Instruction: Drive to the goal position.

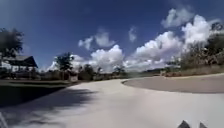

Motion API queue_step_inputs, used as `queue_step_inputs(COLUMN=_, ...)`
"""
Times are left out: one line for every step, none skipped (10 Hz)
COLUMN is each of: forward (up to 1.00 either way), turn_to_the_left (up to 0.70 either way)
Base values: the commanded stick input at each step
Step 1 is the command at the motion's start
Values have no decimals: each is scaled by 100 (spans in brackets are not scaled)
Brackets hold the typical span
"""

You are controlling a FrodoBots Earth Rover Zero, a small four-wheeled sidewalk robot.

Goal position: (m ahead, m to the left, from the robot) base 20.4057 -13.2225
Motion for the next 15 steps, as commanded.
queue_step_inputs(forward=70, turn_to_the_left=0)
queue_step_inputs(forward=70, turn_to_the_left=0)
queue_step_inputs(forward=70, turn_to_the_left=0)
queue_step_inputs(forward=70, turn_to_the_left=0)
queue_step_inputs(forward=70, turn_to_the_left=0)
queue_step_inputs(forward=70, turn_to_the_left=0)
queue_step_inputs(forward=70, turn_to_the_left=0)
queue_step_inputs(forward=70, turn_to_the_left=0)
queue_step_inputs(forward=70, turn_to_the_left=0)
queue_step_inputs(forward=70, turn_to_the_left=0)
queue_step_inputs(forward=70, turn_to_the_left=0)
queue_step_inputs(forward=70, turn_to_the_left=0)
queue_step_inputs(forward=70, turn_to_the_left=0)
queue_step_inputs(forward=70, turn_to_the_left=0)
queue_step_inputs(forward=70, turn_to_the_left=0)
